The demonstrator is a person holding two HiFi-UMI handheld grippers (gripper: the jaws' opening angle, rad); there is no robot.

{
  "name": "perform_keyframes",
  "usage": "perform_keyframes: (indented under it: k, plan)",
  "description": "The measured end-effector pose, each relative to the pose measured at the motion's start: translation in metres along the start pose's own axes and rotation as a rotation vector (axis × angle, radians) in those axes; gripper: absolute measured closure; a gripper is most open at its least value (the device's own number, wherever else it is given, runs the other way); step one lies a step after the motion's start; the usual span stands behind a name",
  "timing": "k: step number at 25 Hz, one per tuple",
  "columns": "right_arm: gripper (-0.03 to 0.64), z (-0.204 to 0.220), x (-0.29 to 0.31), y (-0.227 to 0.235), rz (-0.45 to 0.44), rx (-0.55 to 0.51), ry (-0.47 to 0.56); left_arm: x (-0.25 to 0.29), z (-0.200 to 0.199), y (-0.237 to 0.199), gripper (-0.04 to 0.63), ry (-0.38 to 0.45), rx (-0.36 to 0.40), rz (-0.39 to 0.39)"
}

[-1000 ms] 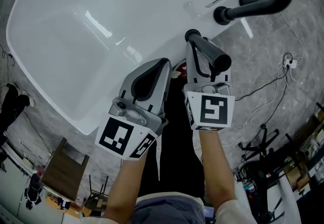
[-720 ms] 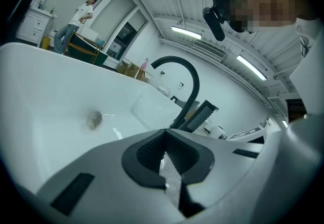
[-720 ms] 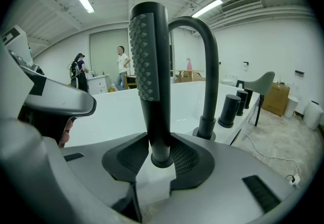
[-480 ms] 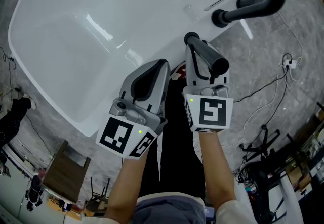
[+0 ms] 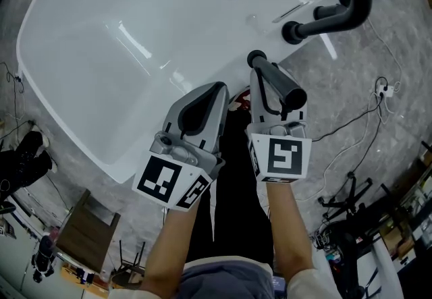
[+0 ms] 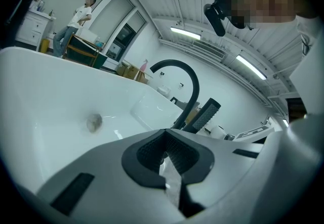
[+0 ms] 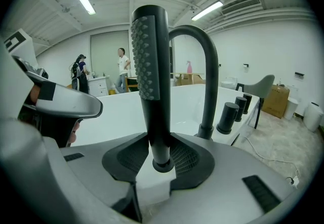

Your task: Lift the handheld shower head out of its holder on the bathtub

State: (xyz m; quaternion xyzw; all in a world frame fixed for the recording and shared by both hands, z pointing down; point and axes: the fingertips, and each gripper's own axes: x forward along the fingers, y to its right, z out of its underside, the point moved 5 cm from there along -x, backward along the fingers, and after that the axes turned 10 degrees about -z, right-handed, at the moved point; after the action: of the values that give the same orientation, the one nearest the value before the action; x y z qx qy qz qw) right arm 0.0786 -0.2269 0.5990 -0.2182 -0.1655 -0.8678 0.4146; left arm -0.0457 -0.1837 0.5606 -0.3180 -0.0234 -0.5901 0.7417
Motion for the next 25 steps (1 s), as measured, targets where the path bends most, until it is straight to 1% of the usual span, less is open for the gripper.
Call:
perform_keyframes:
  k: [10,21,25]
  plan:
    - [0.476,-0.016,-0.014,-0.006,-0.020,-0.028,-0.002,0.002,-0.013,0.007,0.591,0.014,-0.008,0.010]
    - [0.476,-0.020,-0.018,-0.007,-0.025,-0.025,-0.011,0.005,-0.019,0.005,0.591,0.006,-0.015,0.021]
    - [0.476,-0.027,-0.022,-0.009,-0.038,-0.043,-0.012,0.004,-0.024,0.007,0.591,0.007,-0.011,0.031]
